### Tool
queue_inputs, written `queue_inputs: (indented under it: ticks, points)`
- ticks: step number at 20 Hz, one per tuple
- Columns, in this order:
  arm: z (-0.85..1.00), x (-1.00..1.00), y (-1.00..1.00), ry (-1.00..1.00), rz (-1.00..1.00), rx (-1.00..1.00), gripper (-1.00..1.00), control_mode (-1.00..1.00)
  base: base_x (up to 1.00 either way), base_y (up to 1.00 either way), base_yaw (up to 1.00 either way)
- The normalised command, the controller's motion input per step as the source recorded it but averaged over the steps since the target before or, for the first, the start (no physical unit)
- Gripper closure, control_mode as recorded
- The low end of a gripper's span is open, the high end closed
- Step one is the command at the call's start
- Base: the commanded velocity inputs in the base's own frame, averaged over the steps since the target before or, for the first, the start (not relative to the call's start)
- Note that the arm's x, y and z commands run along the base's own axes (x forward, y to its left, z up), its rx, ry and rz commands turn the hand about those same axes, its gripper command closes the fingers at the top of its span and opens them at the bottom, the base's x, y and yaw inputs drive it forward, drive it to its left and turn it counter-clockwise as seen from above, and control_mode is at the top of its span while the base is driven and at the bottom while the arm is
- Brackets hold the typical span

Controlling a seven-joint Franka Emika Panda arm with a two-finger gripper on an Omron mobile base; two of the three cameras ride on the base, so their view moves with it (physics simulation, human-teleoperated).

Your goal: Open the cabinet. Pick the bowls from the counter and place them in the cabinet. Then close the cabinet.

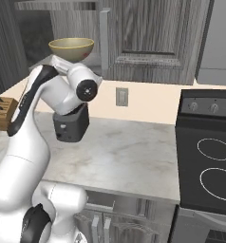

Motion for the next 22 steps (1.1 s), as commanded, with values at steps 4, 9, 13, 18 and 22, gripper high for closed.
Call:
queue_inputs:
  ticks: [4,9,13,18,22]
  points:
    - [0.32,-0.66,0.14,0.0,0.0,-0.01,-1.0,-1.0,0.0,0.0,0.0]
    - [0.32,-0.73,0.07,0.01,0.0,-0.02,-1.0,-1.0,0.0,0.0,0.0]
    - [0.19,-0.67,0.0,0.02,0.0,-0.04,-1.0,-1.0,0.0,0.0,0.0]
    - [0.06,-0.73,0.0,0.0,0.0,-0.04,-1.0,-1.0,0.0,0.0,0.0]
    - [0.0,-0.83,0.0,0.02,0.0,0.0,-1.0,-1.0,0.0,0.0,0.0]
